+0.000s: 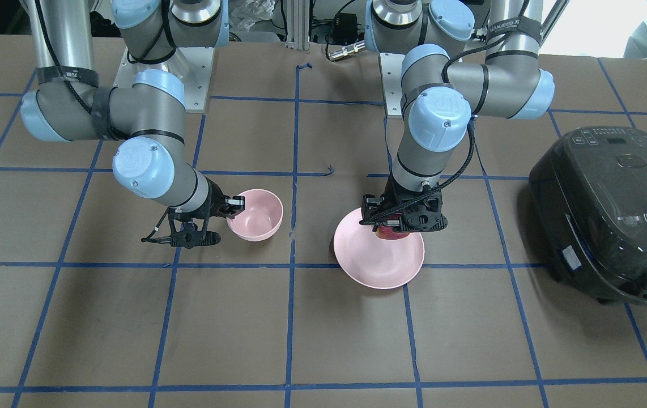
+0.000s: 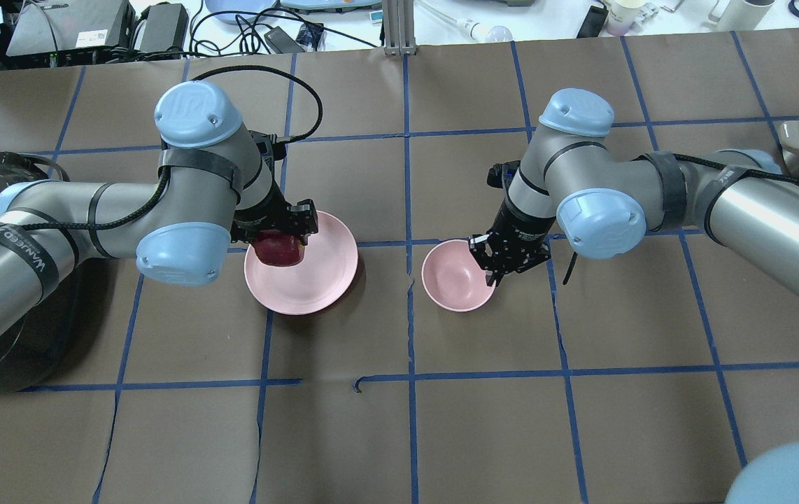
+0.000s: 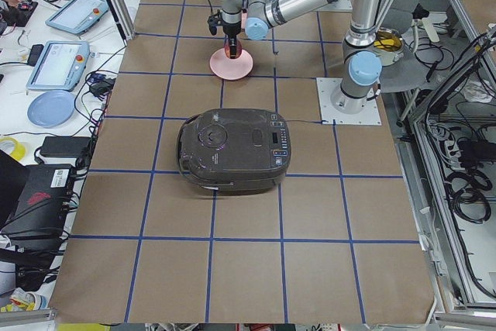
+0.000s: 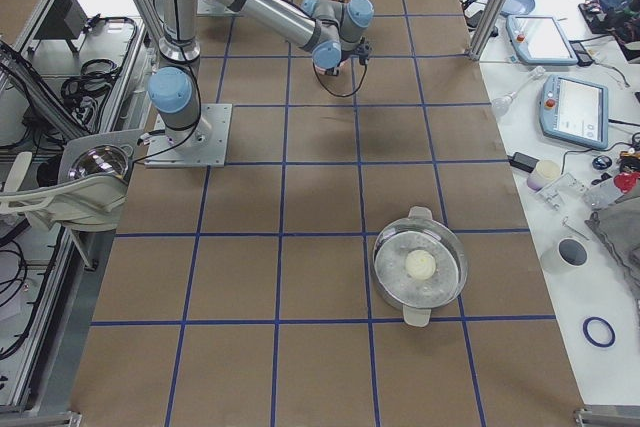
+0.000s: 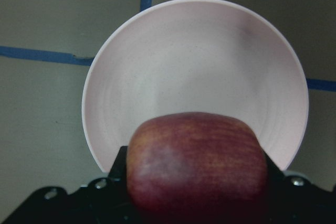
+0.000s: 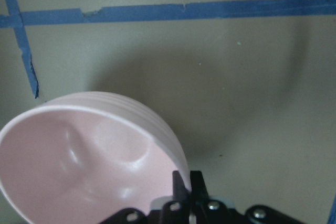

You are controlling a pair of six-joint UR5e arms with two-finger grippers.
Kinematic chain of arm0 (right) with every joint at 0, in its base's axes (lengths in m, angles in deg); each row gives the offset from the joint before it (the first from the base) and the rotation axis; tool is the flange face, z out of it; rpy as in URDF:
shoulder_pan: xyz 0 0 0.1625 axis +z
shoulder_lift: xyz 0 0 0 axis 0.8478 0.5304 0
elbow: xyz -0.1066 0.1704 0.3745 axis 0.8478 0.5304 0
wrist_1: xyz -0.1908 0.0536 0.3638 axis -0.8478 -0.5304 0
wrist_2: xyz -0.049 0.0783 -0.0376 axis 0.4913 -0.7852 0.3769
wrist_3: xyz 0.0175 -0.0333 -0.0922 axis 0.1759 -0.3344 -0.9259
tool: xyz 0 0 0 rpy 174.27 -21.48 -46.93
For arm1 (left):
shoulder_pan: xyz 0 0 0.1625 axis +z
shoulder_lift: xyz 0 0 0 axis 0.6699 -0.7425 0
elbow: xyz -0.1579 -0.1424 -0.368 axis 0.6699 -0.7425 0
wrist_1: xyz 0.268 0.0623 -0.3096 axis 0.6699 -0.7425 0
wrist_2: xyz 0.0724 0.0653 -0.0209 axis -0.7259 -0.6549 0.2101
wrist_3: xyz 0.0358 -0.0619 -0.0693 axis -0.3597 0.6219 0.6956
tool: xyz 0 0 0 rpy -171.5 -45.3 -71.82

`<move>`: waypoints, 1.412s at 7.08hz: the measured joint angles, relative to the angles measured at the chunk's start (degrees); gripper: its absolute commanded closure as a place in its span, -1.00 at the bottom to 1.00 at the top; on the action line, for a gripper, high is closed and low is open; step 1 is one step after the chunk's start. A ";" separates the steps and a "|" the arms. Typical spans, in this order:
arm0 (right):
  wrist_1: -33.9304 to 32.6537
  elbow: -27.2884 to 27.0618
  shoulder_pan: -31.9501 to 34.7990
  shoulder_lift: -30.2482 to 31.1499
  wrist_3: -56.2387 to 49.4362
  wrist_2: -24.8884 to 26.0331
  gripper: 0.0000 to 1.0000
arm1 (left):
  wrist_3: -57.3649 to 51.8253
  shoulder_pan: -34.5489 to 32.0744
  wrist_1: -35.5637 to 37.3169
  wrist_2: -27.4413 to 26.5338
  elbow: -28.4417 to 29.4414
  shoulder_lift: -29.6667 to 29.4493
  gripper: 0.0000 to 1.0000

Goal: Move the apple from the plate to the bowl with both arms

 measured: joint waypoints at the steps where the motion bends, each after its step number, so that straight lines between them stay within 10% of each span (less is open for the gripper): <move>1: -0.08 -0.16 0.29 0.05 0.00 0.67 -1.00 | -2.03 -0.67 -0.03 0.56 0.00 0.39 0.80; 5: 4.67 2.59 -1.52 4.96 0.33 6.02 -1.00 | -3.50 -6.37 0.17 2.27 1.59 1.25 0.81; 10: 26.13 16.25 -5.49 18.66 -0.19 12.91 -1.00 | 14.32 -17.81 2.32 2.61 4.04 -1.44 0.84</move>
